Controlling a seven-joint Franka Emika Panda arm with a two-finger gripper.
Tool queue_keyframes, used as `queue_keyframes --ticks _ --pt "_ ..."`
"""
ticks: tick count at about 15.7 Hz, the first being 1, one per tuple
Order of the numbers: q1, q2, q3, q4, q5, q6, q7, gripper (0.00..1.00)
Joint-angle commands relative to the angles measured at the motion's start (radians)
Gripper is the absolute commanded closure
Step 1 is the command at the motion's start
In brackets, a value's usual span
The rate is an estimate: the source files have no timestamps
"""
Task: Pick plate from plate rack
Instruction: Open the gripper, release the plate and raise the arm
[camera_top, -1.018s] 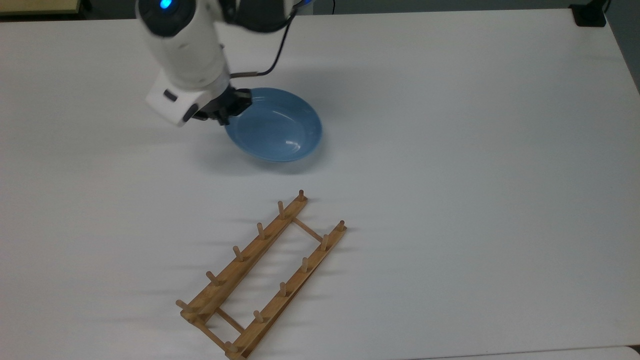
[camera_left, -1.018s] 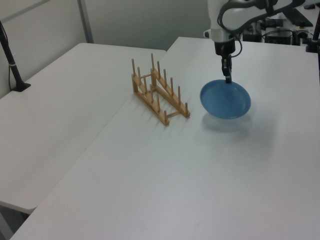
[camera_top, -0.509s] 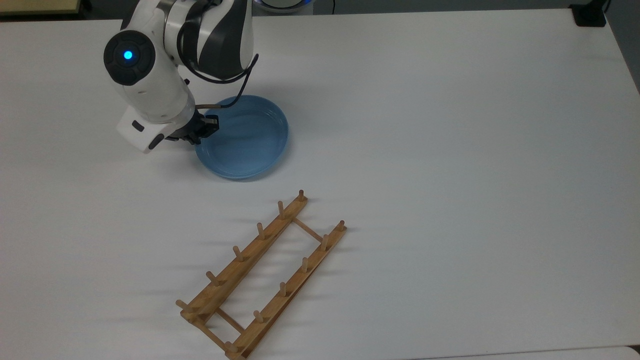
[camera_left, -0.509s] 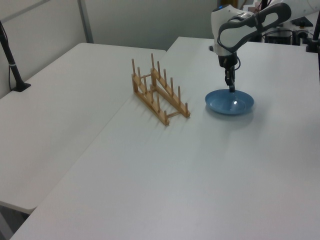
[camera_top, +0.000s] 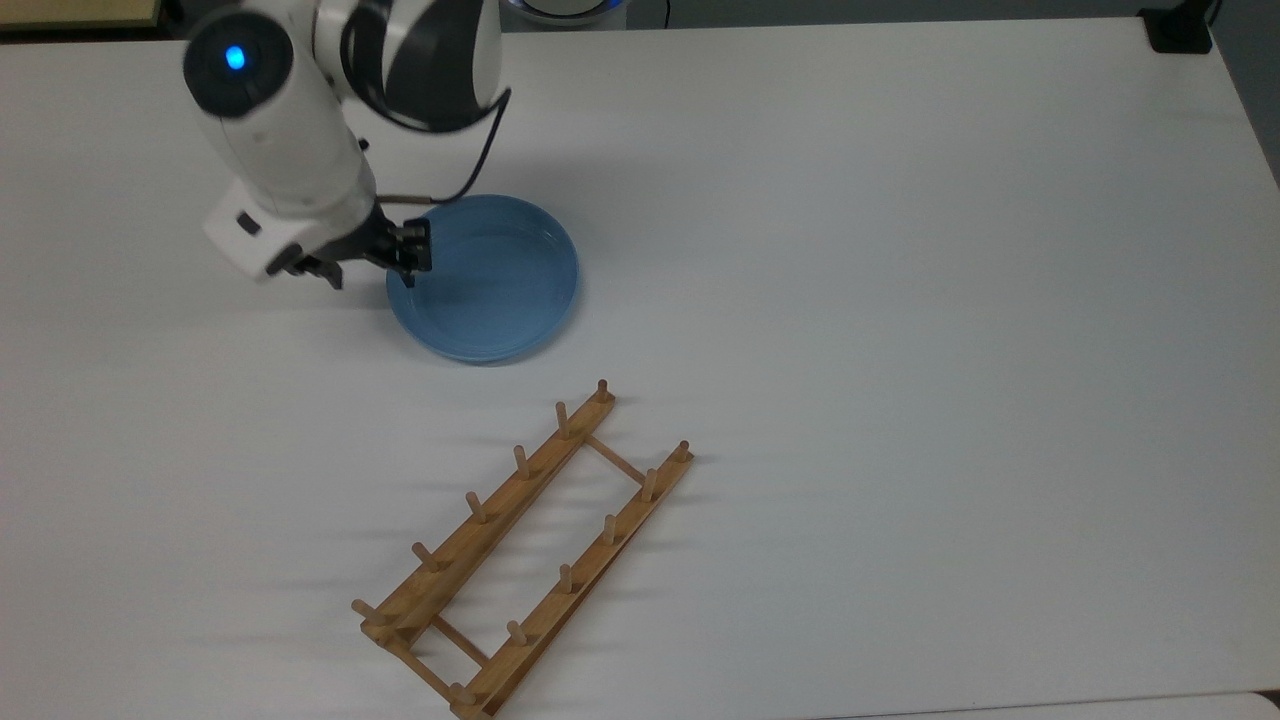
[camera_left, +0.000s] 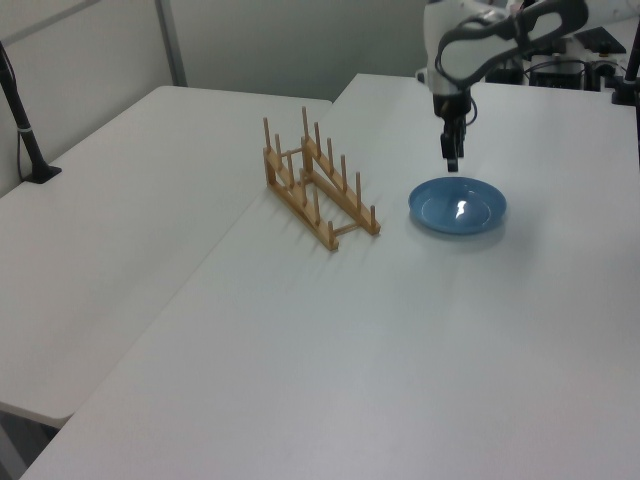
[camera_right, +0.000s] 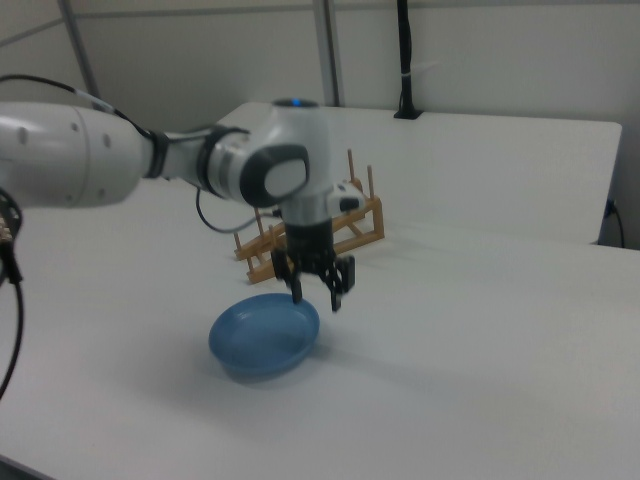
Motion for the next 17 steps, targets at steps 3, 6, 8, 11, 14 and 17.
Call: queue_keyframes --ticks 3,6,8,11,14,17 --pt "0.083 -0.298 0.031 -0.032 0.001 -0.204 0.132 0.0" --pt "0.071 -0.343 0.095 -0.032 0.001 -0.243 0.148 0.0" --pt "0.07 -0.353 0.115 -0.029 0.001 -0.241 0.153 0.0" --pt "0.071 -0.372 0.115 -0.021 0.002 -0.283 0.172 0.0" --pt "0.07 -0.355 0.109 -0.004 0.001 -0.298 0.186 0.0" --pt "0.07 -0.352 0.106 -0.001 -0.001 -0.292 0.199 0.0"
